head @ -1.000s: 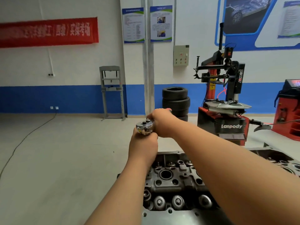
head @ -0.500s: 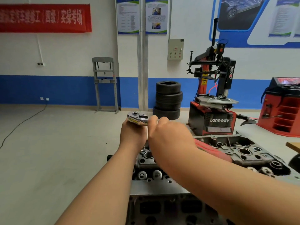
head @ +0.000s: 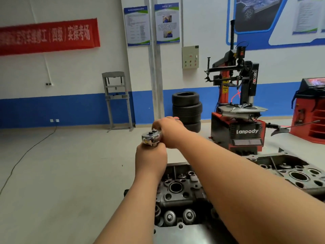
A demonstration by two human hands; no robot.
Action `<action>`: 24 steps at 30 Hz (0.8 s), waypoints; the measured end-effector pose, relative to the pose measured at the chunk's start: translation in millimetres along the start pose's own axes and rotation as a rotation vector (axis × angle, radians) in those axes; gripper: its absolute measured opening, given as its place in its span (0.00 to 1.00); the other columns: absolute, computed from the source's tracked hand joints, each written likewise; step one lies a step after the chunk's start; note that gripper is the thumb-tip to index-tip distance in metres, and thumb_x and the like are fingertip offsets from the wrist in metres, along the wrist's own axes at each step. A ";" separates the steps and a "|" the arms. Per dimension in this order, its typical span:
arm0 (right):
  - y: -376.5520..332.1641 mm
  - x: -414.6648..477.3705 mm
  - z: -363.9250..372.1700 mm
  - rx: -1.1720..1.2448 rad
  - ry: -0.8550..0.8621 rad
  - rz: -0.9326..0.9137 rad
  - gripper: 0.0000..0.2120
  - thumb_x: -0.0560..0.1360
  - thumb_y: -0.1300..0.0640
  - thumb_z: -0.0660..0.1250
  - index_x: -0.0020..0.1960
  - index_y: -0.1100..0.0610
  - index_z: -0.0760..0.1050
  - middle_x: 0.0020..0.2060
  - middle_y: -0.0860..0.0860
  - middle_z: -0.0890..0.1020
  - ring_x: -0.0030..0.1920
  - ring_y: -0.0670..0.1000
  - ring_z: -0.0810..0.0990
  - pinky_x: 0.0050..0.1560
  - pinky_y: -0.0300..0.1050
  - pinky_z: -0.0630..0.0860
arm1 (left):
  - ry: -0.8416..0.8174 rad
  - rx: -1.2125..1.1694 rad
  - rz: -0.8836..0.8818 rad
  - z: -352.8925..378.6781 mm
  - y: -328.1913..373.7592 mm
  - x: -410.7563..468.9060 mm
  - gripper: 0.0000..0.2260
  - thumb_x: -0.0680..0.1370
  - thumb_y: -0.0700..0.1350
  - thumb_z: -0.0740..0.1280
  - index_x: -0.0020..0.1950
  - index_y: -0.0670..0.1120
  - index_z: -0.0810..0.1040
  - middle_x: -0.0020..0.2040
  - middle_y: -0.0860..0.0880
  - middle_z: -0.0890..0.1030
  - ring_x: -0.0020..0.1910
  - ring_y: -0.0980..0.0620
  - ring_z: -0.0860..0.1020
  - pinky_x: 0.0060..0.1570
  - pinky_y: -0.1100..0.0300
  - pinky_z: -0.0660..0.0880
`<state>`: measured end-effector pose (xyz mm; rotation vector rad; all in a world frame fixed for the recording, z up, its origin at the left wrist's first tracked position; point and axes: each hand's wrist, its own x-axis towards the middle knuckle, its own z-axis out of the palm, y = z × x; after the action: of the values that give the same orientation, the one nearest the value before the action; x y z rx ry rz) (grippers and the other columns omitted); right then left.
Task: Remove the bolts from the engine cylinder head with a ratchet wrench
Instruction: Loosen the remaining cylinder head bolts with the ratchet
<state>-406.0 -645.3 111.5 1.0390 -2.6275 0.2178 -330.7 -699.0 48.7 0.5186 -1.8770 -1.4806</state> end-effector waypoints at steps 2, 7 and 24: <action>-4.0 2.2 3.2 0.034 0.020 -0.007 0.14 0.74 0.53 0.65 0.60 0.50 0.73 0.54 0.53 0.76 0.58 0.56 0.69 0.59 0.52 0.64 | 0.039 0.039 0.012 0.8 3.3 -1.7 0.07 0.73 0.38 0.62 0.35 0.45 0.73 0.26 0.51 0.73 0.21 0.56 0.68 0.18 0.66 0.61; 8.1 -25.0 -7.0 -0.128 0.015 0.130 0.12 0.75 0.58 0.61 0.59 0.53 0.69 0.55 0.53 0.75 0.62 0.57 0.66 0.64 0.65 0.59 | 0.073 0.092 0.022 4.0 8.4 -6.3 0.11 0.76 0.38 0.61 0.33 0.46 0.70 0.29 0.48 0.73 0.25 0.50 0.68 0.23 0.62 0.59; 12.4 -92.0 -30.8 -0.170 0.178 0.094 0.04 0.74 0.53 0.62 0.43 0.52 0.69 0.32 0.48 0.73 0.34 0.53 0.73 0.40 0.45 0.67 | 0.055 0.162 0.122 1.5 3.2 -9.3 0.05 0.75 0.42 0.62 0.40 0.44 0.76 0.36 0.45 0.79 0.33 0.46 0.74 0.30 0.59 0.69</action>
<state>-344.0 -569.7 109.2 0.8035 -2.4862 0.1006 -325.1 -690.8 49.1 0.5049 -1.9590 -1.2307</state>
